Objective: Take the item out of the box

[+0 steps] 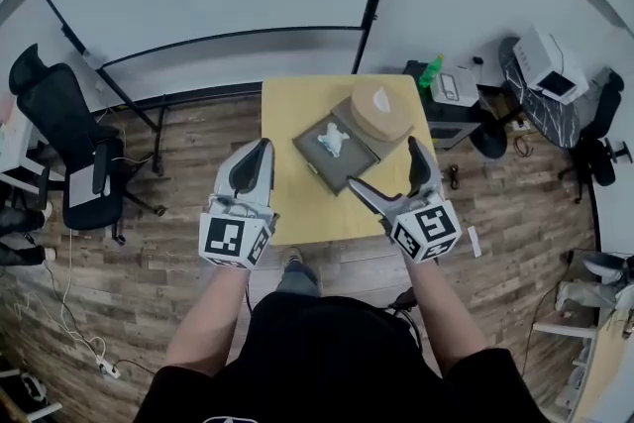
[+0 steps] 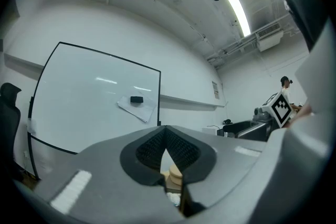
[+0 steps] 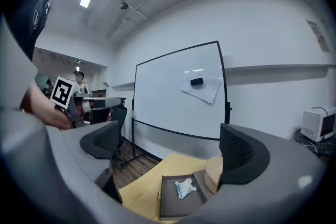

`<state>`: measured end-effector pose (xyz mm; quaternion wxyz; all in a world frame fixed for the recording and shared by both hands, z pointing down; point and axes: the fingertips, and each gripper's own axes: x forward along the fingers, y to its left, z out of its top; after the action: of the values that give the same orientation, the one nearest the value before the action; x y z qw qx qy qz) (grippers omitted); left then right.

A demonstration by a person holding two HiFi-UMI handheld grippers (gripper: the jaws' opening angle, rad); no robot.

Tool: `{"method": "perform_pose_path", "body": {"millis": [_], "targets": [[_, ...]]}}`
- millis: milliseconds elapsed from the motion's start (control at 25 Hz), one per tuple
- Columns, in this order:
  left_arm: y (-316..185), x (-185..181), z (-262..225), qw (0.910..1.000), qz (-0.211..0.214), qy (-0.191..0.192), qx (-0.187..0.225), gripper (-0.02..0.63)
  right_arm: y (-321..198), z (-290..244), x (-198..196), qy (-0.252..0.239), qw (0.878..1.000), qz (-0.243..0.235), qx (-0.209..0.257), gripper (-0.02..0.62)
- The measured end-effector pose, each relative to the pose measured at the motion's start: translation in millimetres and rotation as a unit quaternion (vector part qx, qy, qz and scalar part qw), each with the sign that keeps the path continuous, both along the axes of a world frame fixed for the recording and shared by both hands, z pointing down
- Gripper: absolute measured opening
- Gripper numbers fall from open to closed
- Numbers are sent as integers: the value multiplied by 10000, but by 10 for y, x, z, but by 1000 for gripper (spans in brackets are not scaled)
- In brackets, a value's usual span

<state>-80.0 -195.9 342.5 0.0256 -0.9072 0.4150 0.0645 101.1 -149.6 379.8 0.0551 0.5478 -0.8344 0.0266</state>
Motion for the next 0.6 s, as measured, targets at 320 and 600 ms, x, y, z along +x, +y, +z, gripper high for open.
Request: {"method": "perform_pose_path", "body": {"millis": [320,600], "targets": [[-925,63,61,9996,277,59,-95,0,-831,43,-32,114,9997,160,-110,598],[-1225,223,79,9995,282,37,-165,0,-1213,46,87,175,9997,17,-193,598]]}}
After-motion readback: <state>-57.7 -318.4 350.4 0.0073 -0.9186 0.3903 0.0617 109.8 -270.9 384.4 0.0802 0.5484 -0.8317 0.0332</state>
